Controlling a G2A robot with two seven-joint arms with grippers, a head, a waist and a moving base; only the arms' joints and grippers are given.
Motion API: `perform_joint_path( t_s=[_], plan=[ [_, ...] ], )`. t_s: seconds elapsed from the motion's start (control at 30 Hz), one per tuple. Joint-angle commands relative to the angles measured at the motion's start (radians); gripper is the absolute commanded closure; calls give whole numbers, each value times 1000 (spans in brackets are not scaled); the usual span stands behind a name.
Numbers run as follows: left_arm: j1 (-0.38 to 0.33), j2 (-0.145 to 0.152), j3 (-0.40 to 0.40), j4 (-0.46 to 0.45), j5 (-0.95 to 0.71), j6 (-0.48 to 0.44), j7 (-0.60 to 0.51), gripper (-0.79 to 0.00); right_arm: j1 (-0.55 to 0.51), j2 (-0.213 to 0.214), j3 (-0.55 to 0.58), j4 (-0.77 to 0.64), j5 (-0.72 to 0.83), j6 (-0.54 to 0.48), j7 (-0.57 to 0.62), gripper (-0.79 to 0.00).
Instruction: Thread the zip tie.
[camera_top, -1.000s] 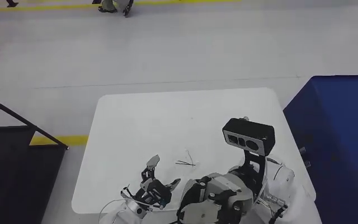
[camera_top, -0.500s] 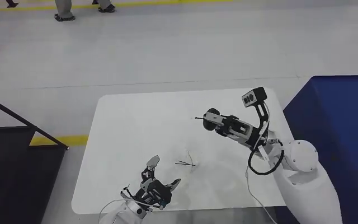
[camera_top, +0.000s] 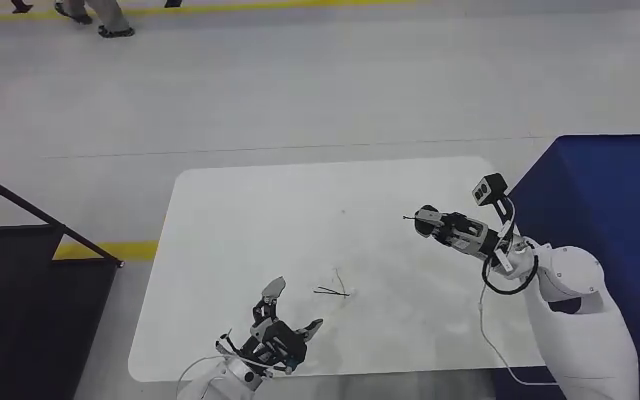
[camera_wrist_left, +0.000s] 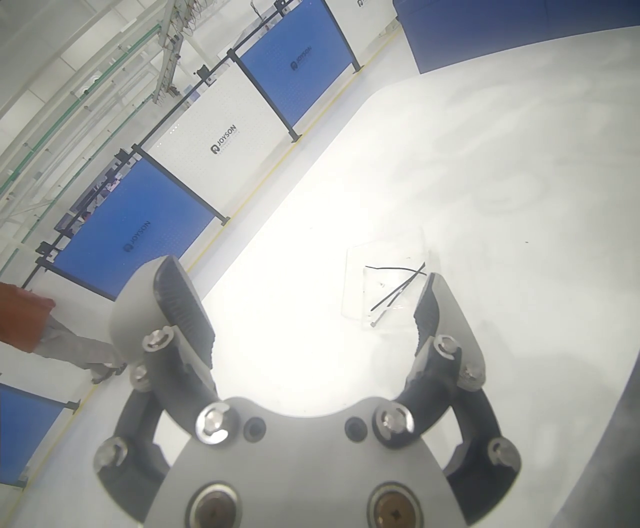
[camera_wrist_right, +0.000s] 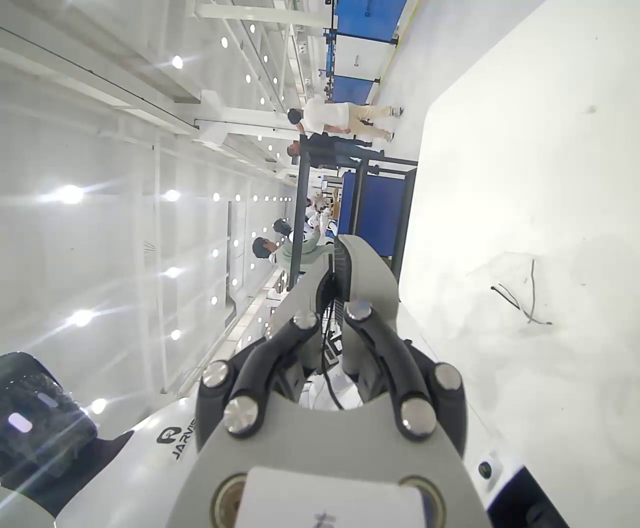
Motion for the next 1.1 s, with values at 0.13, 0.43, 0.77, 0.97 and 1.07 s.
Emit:
perform_joint_path(
  t_s=[0.13, 0.43, 0.77, 0.97, 1.07],
  plan=[
    [-29, 1, 39, -14, 74, -63, -42, -785, 0, 0, 0, 0, 0, 0, 0, 0],
    [-376, -90, 392, 24, 53, -218, -501, -785, 0, 0, 0, 0, 0, 0, 0, 0],
    [-440, -108, 425, 48, 36, -219, -579, -785, 0, 0, 0, 0, 0, 0, 0, 0],
    [-470, -121, 388, 11, -65, -243, -769, -785, 0, 0, 0, 0, 0, 0, 0, 0],
    [-524, -133, 370, -10, -115, -274, -923, -785, 0, 0, 0, 0, 0, 0, 0, 0]
  ],
)
